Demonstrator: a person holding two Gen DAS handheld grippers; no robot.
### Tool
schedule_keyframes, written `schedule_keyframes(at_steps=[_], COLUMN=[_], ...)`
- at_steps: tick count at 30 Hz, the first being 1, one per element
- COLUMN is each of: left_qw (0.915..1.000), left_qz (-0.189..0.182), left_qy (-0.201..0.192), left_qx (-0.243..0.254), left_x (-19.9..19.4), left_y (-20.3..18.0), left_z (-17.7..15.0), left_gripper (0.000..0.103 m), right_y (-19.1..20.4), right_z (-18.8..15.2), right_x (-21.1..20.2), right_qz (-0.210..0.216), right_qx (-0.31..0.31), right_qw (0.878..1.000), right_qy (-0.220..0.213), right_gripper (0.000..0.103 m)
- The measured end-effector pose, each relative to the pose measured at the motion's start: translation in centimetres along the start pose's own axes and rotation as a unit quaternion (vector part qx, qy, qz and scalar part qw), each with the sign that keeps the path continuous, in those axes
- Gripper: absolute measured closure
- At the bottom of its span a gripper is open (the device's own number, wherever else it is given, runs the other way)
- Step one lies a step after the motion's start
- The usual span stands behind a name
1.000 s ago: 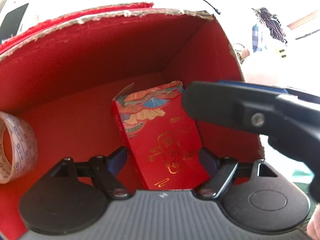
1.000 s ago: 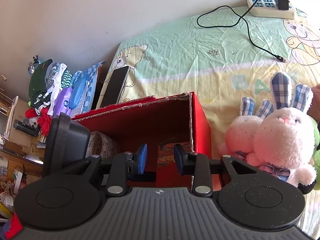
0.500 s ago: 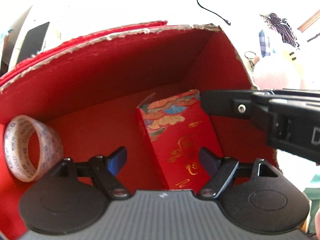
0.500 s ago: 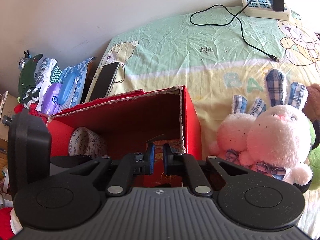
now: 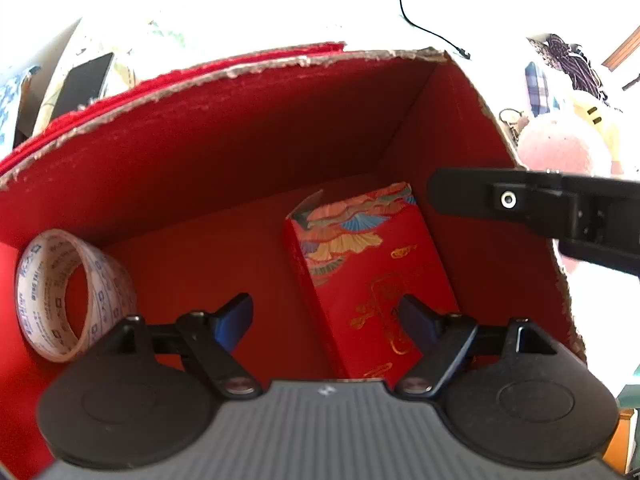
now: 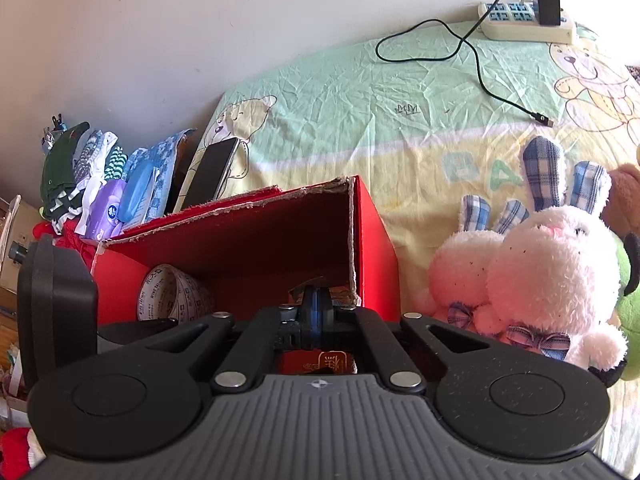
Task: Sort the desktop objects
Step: 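Withdraw the right gripper up out of the red box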
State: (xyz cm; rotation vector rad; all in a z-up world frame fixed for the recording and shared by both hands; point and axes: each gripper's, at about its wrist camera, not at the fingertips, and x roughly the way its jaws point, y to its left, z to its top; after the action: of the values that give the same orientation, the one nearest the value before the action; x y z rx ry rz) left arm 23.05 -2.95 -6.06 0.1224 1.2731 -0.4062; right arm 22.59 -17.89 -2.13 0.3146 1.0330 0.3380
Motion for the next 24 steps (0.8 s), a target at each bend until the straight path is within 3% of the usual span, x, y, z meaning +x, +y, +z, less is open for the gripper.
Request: schedule_keyframes(at_steps=[13,24], left_qw=[0.9999,0.9978], left_qz=[0.000,0.005], left_qy=[-0.014,-0.064], left_qx=[-0.004,0.014], left_x=[-0.2,-1.3], left_y=[0.1,-0.3], left_z=[-0.5,-1.0], left_gripper=[0.021,0.018], right_y=[-0.4,-0.2], right_z=[-1.2,-1.8], right_x=[-0.5,-0.7], right_qz=[0.017,0.018], right_qx=[-0.008,-0.024], right_qw=[0.999,0.997], right_qy=[-0.047,-0.065], right_gripper=[0.103,0.103])
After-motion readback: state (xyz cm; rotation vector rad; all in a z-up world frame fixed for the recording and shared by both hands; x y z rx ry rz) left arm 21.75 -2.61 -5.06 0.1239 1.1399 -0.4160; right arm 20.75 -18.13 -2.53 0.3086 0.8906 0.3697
